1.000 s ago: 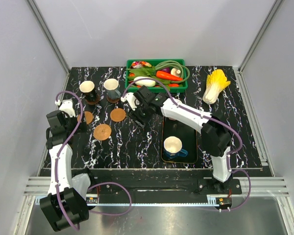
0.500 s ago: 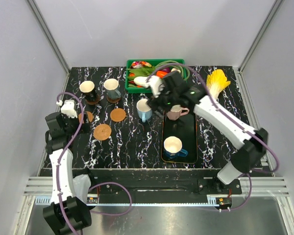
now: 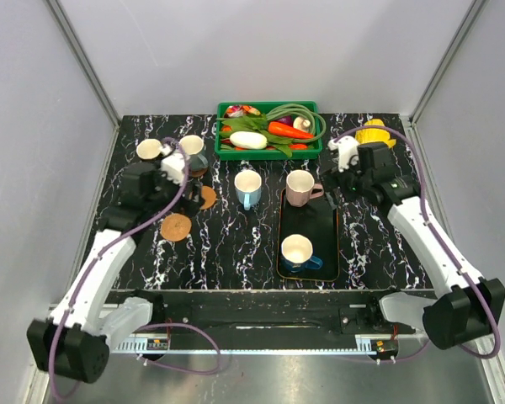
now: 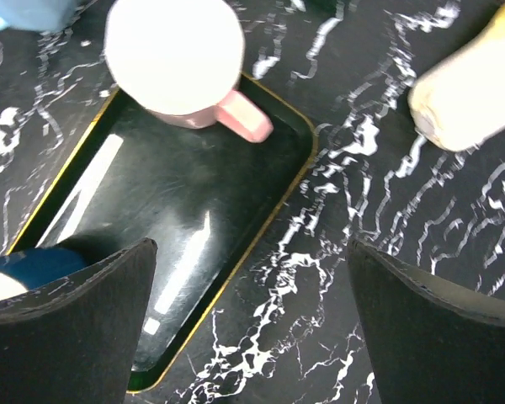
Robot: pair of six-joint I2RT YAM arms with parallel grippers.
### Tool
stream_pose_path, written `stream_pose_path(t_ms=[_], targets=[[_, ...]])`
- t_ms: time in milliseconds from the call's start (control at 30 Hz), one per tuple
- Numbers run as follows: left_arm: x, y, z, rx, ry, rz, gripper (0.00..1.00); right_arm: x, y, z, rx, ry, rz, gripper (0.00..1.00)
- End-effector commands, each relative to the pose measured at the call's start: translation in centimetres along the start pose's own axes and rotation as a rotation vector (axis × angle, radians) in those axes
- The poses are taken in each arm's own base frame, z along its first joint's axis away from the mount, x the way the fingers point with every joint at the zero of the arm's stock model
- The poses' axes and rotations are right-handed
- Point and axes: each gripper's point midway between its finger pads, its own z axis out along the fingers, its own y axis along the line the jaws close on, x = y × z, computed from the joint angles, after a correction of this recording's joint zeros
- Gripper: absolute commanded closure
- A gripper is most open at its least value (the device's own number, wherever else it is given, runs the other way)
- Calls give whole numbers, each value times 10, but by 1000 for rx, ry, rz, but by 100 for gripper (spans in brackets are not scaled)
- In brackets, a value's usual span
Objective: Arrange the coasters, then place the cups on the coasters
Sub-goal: Pick up the cup at the center of the board.
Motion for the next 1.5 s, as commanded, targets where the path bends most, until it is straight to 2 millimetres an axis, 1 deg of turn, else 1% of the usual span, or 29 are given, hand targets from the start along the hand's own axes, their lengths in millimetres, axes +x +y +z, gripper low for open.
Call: stream_pose_path(t_ms=[0,100,133,233,300,367,400,500,567,600,833,900,967,1033,1100,1133,1200,1233,1300,1333,1400,1467], targets=[[-31,-18,34,-9,-9,18,1,-12,-40,-11,143,-122,97,0],[-40,-42,59,37,12,-4,1,-9,-62,-15,211,-137,146,0],[-40,-52,67,54,27,-5,1,-8,-67,-16,225,-141,155,0],[-36,-84,85,103,67,16,1,-4,-77,-17,257,-146,172,0],[-30,-102,93,127,88,46,1,-2,-81,-18,267,-147,180,0],[-23,-118,100,145,109,37,1,-1,-84,-21,275,-156,187,0],[-20,-121,104,144,120,36,1,0,-86,-21,278,-156,194,0],[-10,-121,118,120,148,37,1,0,-86,-22,264,-165,204,0],[-9,-119,127,104,158,34,1,1,-84,-19,249,-163,206,0],[-8,-114,132,70,164,37,1,1,-84,-20,247,-163,205,0],[-2,-108,156,19,192,30,2,0,-79,-18,218,-169,217,0],[0,-106,161,7,196,39,12,-1,-79,-18,217,-173,217,0],[2,-104,165,-6,206,41,16,0,-78,-18,212,-173,217,0],[6,-101,168,-20,223,48,17,0,-77,-18,204,-173,218,0],[11,-97,169,-37,239,50,19,0,-76,-17,198,-174,219,0],[12,-95,170,-41,239,45,22,1,-75,-16,192,-172,221,0],[14,-90,171,-54,245,33,24,0,-75,-16,188,-174,218,0],[15,-88,171,-58,246,31,28,0,-74,-16,186,-173,220,0],[15,-82,173,-75,248,17,33,0,-74,-16,183,-173,222,0],[17,-79,174,-80,254,10,34,0,-73,-16,182,-175,221,0],[19,-73,176,-81,263,-5,38,0,-73,-16,180,-175,222,0],[21,-70,178,-84,271,-9,39,-1,-73,-16,181,-177,222,0]])
